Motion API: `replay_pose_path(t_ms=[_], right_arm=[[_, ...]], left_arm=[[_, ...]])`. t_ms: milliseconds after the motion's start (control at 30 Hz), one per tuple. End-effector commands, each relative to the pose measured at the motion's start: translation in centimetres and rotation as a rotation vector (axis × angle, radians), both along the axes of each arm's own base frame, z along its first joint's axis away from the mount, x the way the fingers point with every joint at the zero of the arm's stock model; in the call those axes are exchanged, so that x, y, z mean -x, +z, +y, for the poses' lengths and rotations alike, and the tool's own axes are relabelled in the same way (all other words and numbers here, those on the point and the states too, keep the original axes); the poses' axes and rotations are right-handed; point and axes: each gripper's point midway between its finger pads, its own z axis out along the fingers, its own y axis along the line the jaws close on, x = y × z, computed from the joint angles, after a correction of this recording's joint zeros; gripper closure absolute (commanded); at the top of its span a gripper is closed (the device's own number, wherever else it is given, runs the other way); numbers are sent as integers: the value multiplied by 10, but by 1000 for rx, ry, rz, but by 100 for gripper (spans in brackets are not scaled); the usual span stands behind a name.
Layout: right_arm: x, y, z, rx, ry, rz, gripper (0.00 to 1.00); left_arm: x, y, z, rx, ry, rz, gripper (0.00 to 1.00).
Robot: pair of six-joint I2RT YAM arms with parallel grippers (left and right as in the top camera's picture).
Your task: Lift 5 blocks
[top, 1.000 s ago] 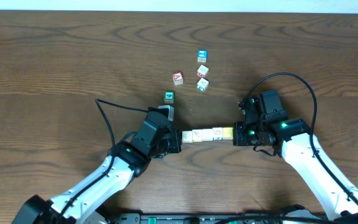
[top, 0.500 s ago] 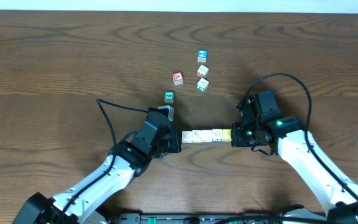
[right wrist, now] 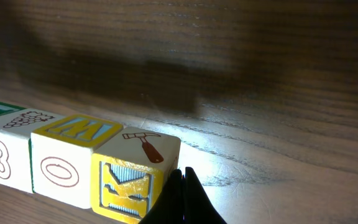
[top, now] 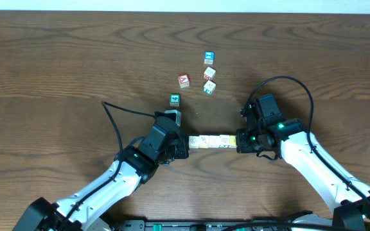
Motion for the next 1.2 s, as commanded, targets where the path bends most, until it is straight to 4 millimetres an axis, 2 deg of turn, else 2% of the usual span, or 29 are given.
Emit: replay_pose_path(t_ms=[0,567,833,1033,1167], right_arm=[[20,31,68,-301,161,55,99],[19,31,68,-299,154,57,99],[20,28,67,-283,154,56,99],[25,16,63,-252,145,86,99],[24,15,62,-246,144,82,99]], left_arm=[[22,30,-48,159,-181,18,93],[27,6,-44,118,-162,98,93],[27,5,-43,118,-156,105,93],[27,5,-43,117,-157,106,93],[28,2,-43,112,-156,113,93]])
